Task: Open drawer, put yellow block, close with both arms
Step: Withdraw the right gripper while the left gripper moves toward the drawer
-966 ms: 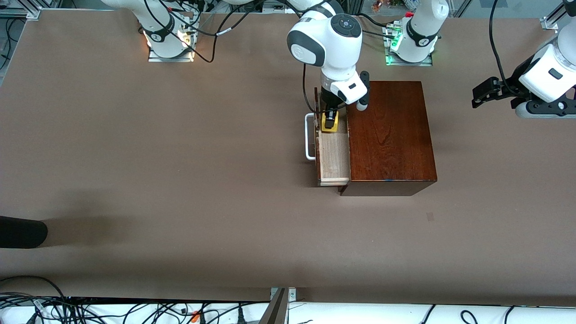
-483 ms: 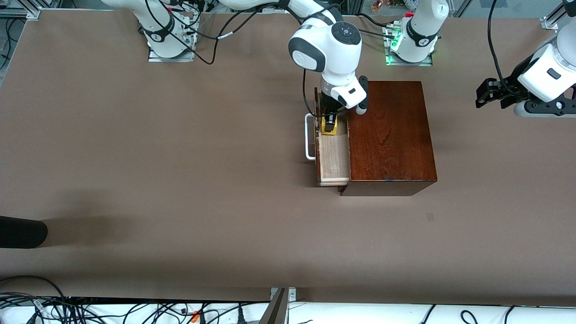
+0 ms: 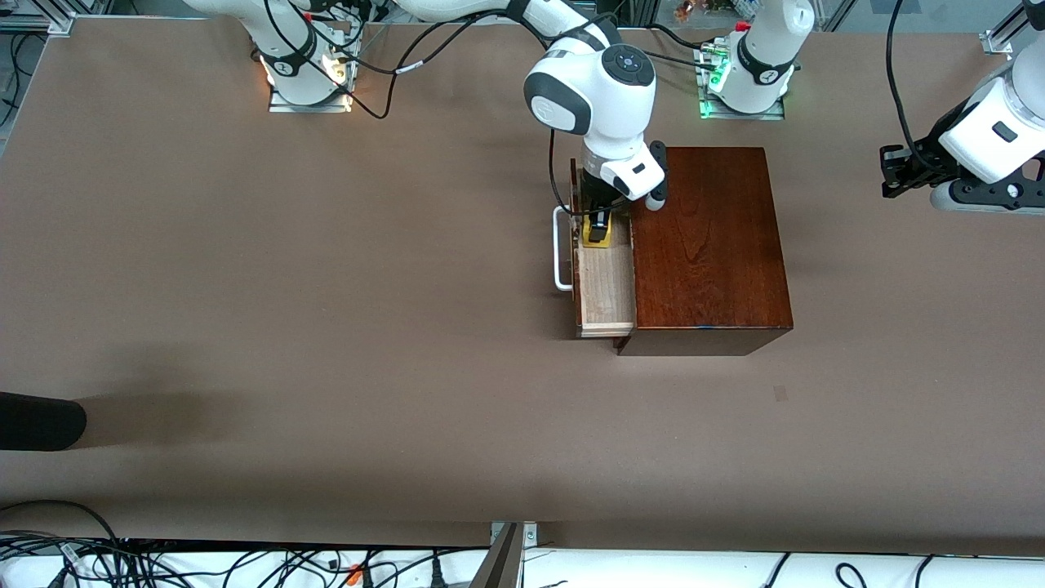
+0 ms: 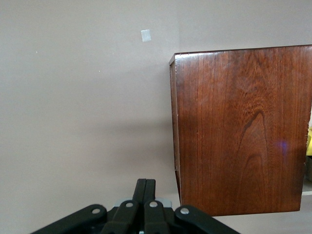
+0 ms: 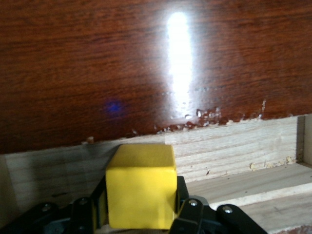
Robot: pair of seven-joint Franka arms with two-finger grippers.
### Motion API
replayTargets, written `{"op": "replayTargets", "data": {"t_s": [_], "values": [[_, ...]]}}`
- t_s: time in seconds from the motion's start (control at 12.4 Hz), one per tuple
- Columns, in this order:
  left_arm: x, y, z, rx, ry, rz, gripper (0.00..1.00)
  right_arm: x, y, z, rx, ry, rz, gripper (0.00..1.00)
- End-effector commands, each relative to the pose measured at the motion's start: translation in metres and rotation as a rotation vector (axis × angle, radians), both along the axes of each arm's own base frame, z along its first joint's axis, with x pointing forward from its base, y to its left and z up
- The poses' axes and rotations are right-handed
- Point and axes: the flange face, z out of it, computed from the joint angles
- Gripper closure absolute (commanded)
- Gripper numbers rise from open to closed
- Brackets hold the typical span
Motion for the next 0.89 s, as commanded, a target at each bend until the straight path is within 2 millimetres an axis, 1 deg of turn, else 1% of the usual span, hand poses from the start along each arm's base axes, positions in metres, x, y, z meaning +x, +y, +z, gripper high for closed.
{"op": "replayTargets", "data": {"t_s": [0.0, 0.08, 0.16, 0.24, 0.32, 0.4, 0.48, 0.56, 0.64, 0.72, 0.8], "values": [[0.004, 0.001, 0.006, -0.008, 0.002, -0.020, 1.00, 0.001, 0.001, 0.011, -0.015, -0.020, 0.010, 0.00], [0.003, 0.001, 0.007, -0.008, 0.000, -0.020, 1.00, 0.002, -0.001, 0.010, -0.027, -0.009, 0.001, 0.00], [0.004, 0.001, 0.006, -0.008, 0.003, -0.020, 1.00, 0.000, -0.003, 0.014, -0.039, 0.001, -0.009, 0.00], [0.004, 0.001, 0.006, -0.008, 0.003, -0.020, 1.00, 0.000, -0.005, 0.040, -0.015, -0.003, -0.014, 0.00], [0.004, 0.001, 0.006, -0.008, 0.003, -0.020, 1.00, 0.004, -0.015, 0.072, 0.009, 0.010, -0.038, 0.00], [0.004, 0.001, 0.006, -0.008, 0.003, -0.021, 1.00, 0.013, -0.030, 0.109, 0.051, 0.033, -0.076, 0.00], [0.003, 0.001, 0.005, -0.009, 0.011, -0.031, 1.00, 0.029, -0.054, 0.149, 0.091, 0.056, -0.124, 0.00], [0.002, 0.000, 0.005, -0.016, 0.019, -0.083, 1.00, 0.042, -0.079, 0.186, 0.118, 0.056, -0.161, 0.00], [0.002, 0.001, 0.010, -0.026, 0.011, -0.159, 1.00, 0.062, -0.114, 0.220, 0.133, 0.048, -0.211, 0.00], [0.002, 0.001, 0.011, -0.035, 0.008, -0.240, 1.00, 0.083, -0.152, 0.242, 0.133, 0.064, -0.274, 0.00], [0.002, 0.000, 0.015, -0.053, 0.000, -0.342, 1.00, 0.096, -0.190, 0.268, 0.127, 0.078, -0.331, 0.00]]}}
